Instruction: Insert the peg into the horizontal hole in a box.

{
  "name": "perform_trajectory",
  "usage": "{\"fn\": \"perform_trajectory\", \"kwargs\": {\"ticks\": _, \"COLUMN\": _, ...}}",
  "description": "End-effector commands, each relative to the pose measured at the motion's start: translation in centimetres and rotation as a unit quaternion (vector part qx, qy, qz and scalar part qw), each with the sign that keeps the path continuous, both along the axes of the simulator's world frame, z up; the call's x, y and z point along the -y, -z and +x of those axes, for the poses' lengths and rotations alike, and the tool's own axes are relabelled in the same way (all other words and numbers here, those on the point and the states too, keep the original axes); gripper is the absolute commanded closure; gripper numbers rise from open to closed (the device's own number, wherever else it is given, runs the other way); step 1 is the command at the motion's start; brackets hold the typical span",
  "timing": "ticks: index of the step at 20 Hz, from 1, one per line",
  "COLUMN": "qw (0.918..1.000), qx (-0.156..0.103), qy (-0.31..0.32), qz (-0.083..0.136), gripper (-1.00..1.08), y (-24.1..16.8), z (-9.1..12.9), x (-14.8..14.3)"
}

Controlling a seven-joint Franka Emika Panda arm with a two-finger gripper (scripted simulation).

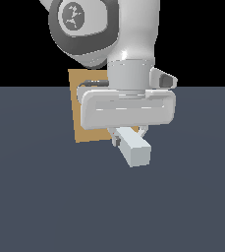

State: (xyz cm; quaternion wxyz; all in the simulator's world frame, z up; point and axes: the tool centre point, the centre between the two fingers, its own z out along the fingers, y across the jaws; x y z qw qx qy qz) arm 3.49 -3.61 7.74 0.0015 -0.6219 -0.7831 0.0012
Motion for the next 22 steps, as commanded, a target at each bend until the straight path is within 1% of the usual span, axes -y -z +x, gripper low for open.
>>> {"fn": "perform_trajectory", "kwargs": {"ticks": 1, "qw": 1.0, "qx": 0.0, "qy": 0.0, "qz": 0.0, "gripper": 1.08, "y": 0.0, "z": 0.0, "x": 0.0}}
{"fn": "perform_trajectory", "kwargs": {"ticks": 3, "qw": 1.0, "qx": 0.003, "qy": 0.0, "qz": 0.0, "gripper": 1.08, "y": -0.3, "z": 0.3, "x": 0.0}}
{"fn": "perform_trajectory", "kwargs": {"ticks": 8, "qw": 1.0, "qx": 0.001, "qy": 0.0, "qz": 0.0, "gripper": 1.08, "y": -0.1, "z": 0.1, "x": -0.1}}
{"fn": "perform_trajectory", "kwargs": {"ticks": 12, "qw": 1.0, "qx": 0.001, "qy": 0.0, "qz": 0.0, "gripper": 1.08, "y": -0.1, "z": -0.1, "x": -1.1}}
{"fn": "perform_trajectory", "kwargs": {"ticks": 16, "qw": 1.0, "qx": 0.002, "qy": -0.001, "qz": 0.0, "gripper": 1.08, "y": -0.2, "z": -0.8, "x": -3.4}}
{"fn": "perform_trajectory", "kwargs": {"ticks": 22, "qw": 1.0, "qx": 0.003, "qy": -0.001, "qz": 0.0, "gripper": 1.08, "y": -0.3, "z": -2.1, "x": -8.9}}
